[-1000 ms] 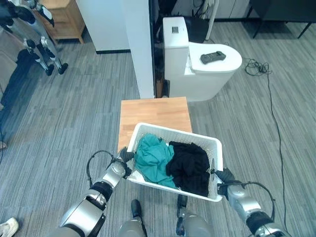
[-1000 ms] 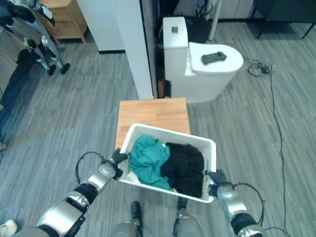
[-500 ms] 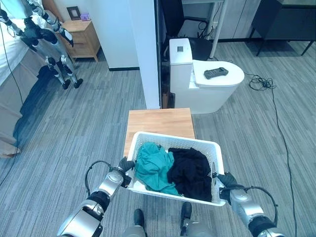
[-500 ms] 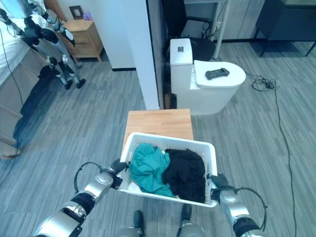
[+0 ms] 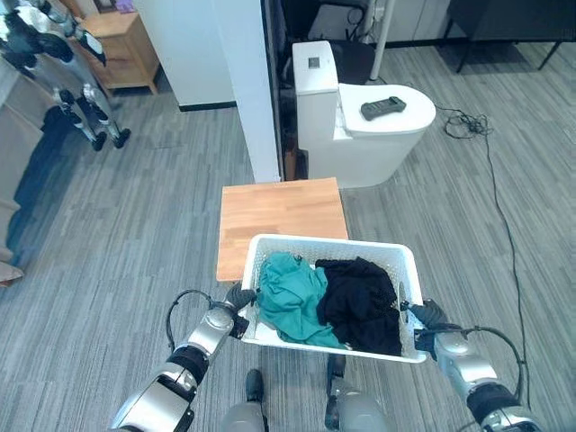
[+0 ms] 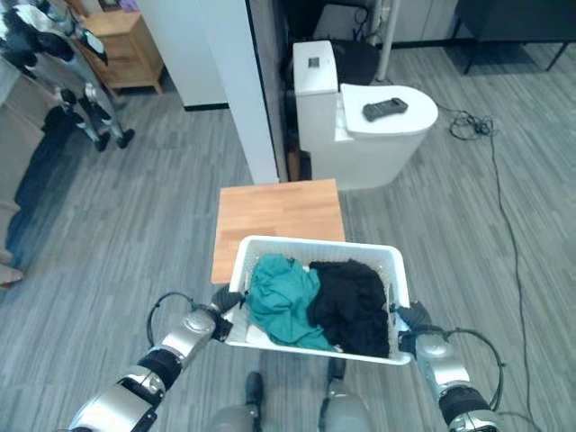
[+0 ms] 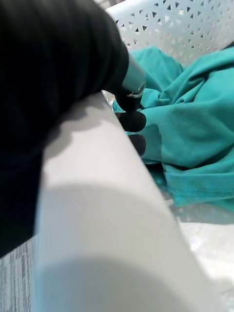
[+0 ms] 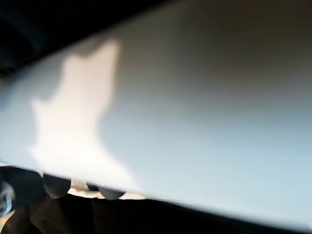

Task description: Grab the laundry basket,head to the washer,open it,put in the laundry and shut it.

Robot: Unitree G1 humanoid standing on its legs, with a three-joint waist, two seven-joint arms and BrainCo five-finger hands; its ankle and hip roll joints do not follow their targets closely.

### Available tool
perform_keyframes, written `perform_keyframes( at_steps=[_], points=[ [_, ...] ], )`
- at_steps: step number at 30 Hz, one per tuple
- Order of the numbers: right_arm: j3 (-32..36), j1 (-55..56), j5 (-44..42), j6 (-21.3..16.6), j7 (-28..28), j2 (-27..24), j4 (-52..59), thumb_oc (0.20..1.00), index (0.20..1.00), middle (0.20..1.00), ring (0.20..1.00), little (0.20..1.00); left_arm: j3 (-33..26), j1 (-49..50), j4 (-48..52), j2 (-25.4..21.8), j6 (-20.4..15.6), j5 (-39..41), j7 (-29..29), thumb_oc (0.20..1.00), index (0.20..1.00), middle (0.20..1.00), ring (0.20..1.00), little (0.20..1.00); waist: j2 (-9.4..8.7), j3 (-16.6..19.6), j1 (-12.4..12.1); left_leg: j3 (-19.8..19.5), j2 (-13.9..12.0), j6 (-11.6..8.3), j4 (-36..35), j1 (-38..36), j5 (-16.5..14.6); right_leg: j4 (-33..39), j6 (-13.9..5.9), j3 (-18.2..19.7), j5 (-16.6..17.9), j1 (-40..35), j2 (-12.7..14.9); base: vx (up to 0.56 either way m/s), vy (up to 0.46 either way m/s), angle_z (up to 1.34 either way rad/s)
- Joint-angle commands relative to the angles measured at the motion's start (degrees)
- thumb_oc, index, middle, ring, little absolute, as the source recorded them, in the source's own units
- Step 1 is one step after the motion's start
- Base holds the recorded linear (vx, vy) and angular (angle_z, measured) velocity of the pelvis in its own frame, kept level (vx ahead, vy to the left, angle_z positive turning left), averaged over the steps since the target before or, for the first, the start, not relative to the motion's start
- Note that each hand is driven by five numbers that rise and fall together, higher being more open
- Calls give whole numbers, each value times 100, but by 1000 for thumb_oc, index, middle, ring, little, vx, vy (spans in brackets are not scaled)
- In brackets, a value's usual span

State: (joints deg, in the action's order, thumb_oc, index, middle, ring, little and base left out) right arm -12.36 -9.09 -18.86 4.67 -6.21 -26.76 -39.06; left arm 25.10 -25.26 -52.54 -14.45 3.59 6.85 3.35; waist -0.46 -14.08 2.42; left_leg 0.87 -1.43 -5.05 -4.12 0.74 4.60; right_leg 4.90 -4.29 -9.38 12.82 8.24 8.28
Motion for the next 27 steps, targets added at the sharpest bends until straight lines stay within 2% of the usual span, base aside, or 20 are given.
perform_keyframes(
  at_steps=[1,2,3,4,6,7,8,9,10,12,13,14,15,16,19,20,23,25,26,27],
  points=[
    [198,-442,-468,-480,611,167,705,200,200,200,200,200,-369,-323,67,-219,-265,25,-28,200,200,200,200,200,-10,-39,-59,-21,130,444,1010,452,-751,-360,-352,349,-172,58,270,-152,347,-58],
    [285,-370,-437,-469,634,128,715,200,200,200,200,200,-370,-286,279,-278,-280,-47,-55,200,200,200,200,200,-4,-91,-23,114,285,551,925,445,-771,-317,-515,547,54,266,469,-112,252,-59],
    [286,-366,-436,-467,634,128,720,200,200,200,200,200,-370,-283,283,-278,-277,-48,-55,200,200,200,200,200,-8,-86,-35,126,287,554,922,446,-770,-318,-518,561,57,275,470,-200,435,-58],
    [343,-333,-370,-456,659,134,685,200,200,200,200,200,-396,-253,296,-319,-285,-157,-44,200,200,200,200,200,-14,-89,-6,293,383,597,807,426,-750,-206,-661,670,244,395,597,-133,277,-37],
    [400,-305,-304,-427,679,164,680,200,200,200,200,200,-476,-184,449,-410,-282,-216,-26,200,200,200,200,200,-33,-80,-30,504,429,616,674,402,-699,-145,-785,600,461,486,747,-178,274,-44],
    [409,-323,-291,-436,648,190,683,200,200,200,200,200,-543,-127,548,-459,-284,-193,13,200,200,200,200,200,-15,-120,-129,679,352,597,664,391,-691,-206,-814,181,554,534,910,-201,168,-61],
    [418,-336,-283,-429,661,237,716,200,200,200,200,200,-606,-78,627,-491,-272,-201,12,200,200,200,200,200,18,-138,-226,805,275,592,669,423,-642,-343,-782,-274,372,497,966,-154,100,-95],
    [418,-338,-283,-427,661,240,717,200,200,200,200,200,-607,-79,630,-494,-271,-202,12,200,200,200,200,200,7,-132,-216,800,287,594,663,438,-622,-343,-781,-277,379,511,979,-169,100,-154],
    [409,-348,-299,-423,663,258,717,200,200,200,200,200,-671,-41,674,-531,-251,-218,48,200,200,200,200,200,22,-130,-275,930,232,582,652,474,-565,-498,-750,-609,188,405,1015,-165,123,-153],
    [371,-358,-366,-423,712,284,638,200,200,200,200,200,-687,-10,770,-599,-214,-296,54,200,200,200,200,200,16,-65,-352,1135,185,629,551,496,-436,-994,-630,-665,-243,198,813,-200,171,-80],
    [332,-301,-496,-443,736,376,594,200,200,200,200,200,-773,106,851,-667,-189,-343,62,200,200,200,200,200,-17,45,-498,1411,83,674,512,478,-364,-1422,-493,-768,-721,-108,570,-123,104,-55],
    [331,-299,-497,-444,736,378,594,200,200,200,200,200,-773,110,854,-669,-188,-344,61,200,200,200,200,200,-21,35,-508,1422,84,673,512,462,-370,-1434,-493,-755,-731,-112,572,-183,71,-90],
    [253,-304,-535,-453,773,454,510,200,200,200,200,200,-898,184,988,-765,-161,-305,35,200,200,200,200,200,-86,177,-756,1853,-34,659,605,516,-366,-1453,-428,-1334,-983,-574,558,-122,18,-82],
    [189,-364,-538,-459,748,504,443,200,200,200,200,200,-972,188,1028,-812,-167,-287,73,200,200,200,200,200,-104,247,-896,2067,-112,634,614,498,-412,-1663,-483,-1602,-1098,-786,613,-118,21,-86],
    [94,-440,-516,-436,769,519,386,200,200,200,200,200,-1038,197,1033,-851,-144,-263,76,200,200,200,200,200,-221,308,-1050,2374,-177,630,648,576,-396,-1622,-481,-1426,-1171,-884,491,-141,-107,-191],
    [-3,-399,-477,-399,818,482,393,200,200,200,200,200,-1023,119,817,-793,-126,-453,155,200,200,200,200,200,-294,314,-1046,2547,-395,486,797,695,-230,-1083,-326,-1184,-1400,-1037,233,-57,-252,-220],
    [-12,-187,-209,-341,868,335,541,200,200,200,200,200,-1023,184,796,-751,-132,-573,116,200,200,200,200,200,-288,262,-946,2509,-560,356,828,723,-52,-787,-175,-1121,-1441,-1116,-6,-49,-223,-72],
    [7,-148,-151,-333,855,274,606,200,200,200,200,200,-1018,197,819,-722,-134,-561,106,200,200,200,200,200,-274,226,-911,2468,-598,304,839,763,23,-700,-157,-1135,-1420,-1127,-61,-118,-228,0],
    [159,-13,4,-379,743,58,871,200,200,200,200,200,-989,184,886,-632,-167,-551,93,200,200,200,200,200,-245,34,-777,2305,-731,136,859,988,321,-358,-89,-1081,-1296,-1102,-258,-164,-196,9],
    [165,-5,7,-374,742,55,881,200,200,200,200,200,-987,182,885,-628,-168,-551,93,200,200,200,200,200,-239,32,-774,2297,-736,130,860,990,328,-345,-83,-1088,-1289,-1110,-266,-187,-241,6]
  ],
)
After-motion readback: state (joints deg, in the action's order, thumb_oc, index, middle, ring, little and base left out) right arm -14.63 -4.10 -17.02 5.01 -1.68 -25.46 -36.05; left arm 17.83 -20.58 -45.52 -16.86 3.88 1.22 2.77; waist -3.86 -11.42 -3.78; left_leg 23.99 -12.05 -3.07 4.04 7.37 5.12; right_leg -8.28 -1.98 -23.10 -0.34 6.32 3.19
